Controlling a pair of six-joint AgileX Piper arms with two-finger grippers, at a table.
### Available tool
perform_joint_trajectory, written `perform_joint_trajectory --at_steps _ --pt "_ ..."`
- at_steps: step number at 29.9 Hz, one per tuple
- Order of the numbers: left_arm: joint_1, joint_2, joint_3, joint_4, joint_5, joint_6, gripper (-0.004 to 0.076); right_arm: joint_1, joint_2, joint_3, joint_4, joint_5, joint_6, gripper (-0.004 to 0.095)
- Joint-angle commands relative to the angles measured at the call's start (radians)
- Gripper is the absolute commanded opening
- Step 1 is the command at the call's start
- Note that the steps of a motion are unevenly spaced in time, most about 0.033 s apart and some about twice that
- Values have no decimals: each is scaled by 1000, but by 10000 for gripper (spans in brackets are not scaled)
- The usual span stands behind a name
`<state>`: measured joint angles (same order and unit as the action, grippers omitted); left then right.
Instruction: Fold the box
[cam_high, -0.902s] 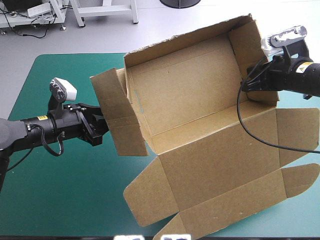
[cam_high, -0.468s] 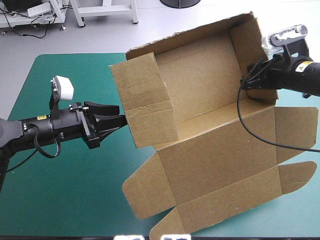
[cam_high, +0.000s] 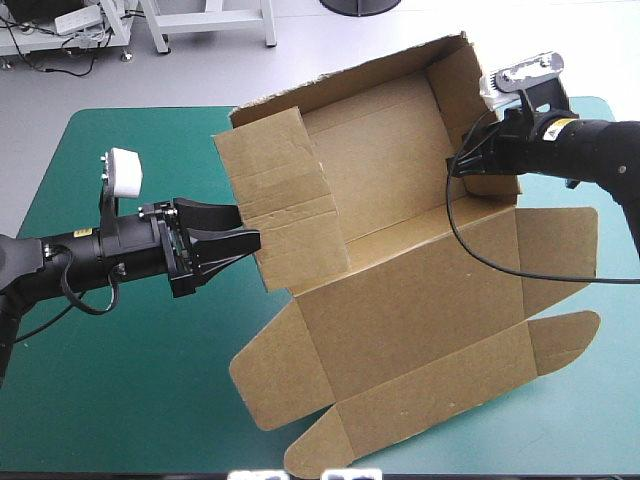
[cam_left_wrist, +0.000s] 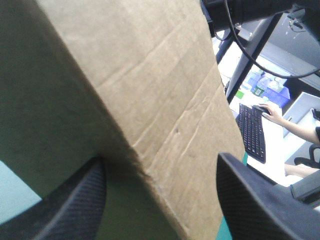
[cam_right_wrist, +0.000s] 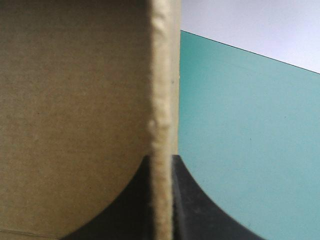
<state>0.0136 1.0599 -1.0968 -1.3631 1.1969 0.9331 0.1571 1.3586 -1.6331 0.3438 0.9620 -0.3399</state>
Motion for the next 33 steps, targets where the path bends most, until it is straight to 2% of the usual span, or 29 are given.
perform_joint_trajectory --at_steps 1,8,11,15,20,33 --pt "2 -12 -33 -82 -67 -18 468 3 -24 -25 18 -95 34 -21" --pt "2 -12 -33 -8 -205 -33 467 48 -13 -25 -73 -133 125 -19" --pt "2 -12 -33 21 -257 -45 467 99 -13 -25 -148 -185 195 -19" --pt "2 -12 -33 21 -321 -48 467 162 -3 -25 -261 -200 300 -19" --pt "2 -7 -33 32 -346 -48 467 200 24 -25 -336 -207 361 -19" --pt "-2 59 -33 107 -372 -48 467 274 89 -25 -407 -265 465 -19"
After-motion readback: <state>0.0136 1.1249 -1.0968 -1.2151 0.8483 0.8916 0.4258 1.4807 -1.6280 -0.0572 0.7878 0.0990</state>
